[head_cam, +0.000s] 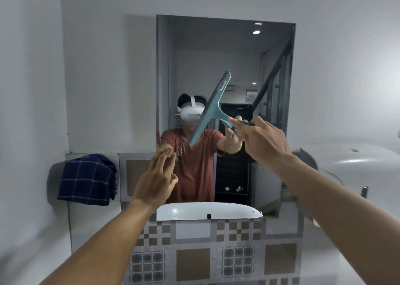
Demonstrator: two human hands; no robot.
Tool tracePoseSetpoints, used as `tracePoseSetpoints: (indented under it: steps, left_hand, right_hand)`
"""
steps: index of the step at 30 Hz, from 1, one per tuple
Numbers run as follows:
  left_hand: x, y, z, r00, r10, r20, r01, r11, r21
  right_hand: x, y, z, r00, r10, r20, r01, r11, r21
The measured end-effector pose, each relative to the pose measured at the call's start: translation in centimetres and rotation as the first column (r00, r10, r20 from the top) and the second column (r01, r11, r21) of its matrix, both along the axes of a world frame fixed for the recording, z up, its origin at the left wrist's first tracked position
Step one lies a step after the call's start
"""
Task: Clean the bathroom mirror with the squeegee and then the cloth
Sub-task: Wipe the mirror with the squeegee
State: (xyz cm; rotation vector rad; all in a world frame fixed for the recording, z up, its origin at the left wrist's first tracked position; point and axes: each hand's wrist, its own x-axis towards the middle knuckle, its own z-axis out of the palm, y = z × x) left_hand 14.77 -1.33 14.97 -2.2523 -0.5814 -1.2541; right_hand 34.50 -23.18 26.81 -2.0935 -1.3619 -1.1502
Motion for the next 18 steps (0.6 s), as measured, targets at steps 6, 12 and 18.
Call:
tracePoseSetpoints:
  steps: [6, 12, 18]
  left_hand:
    - [0.1, -0.4, 0.7, 1.0, 0.004, -0.005, -0.004, 1.0, 0.006]
    - [0.5, -0.7, 1.2, 0.997, 0.03, -0.071, -0.022, 0.993, 0.115]
    - [0.4, -0.7, 1.4, 0.997, 0.013, -0.077, -0.01, 0.999, 0.038]
  right_hand:
    - [1.9, -1.1, 0.7, 0.998, -0.012, 0.064, 0.014, 1.0, -0.022]
    - [3.9, -2.8, 0.5, 0.999, -0.028, 0.043, 0.028, 1.0, -0.001]
    - [4.5, -4.0, 1.0, 1.0, -0.016, 0.018, 0.016, 1.0, 0.02]
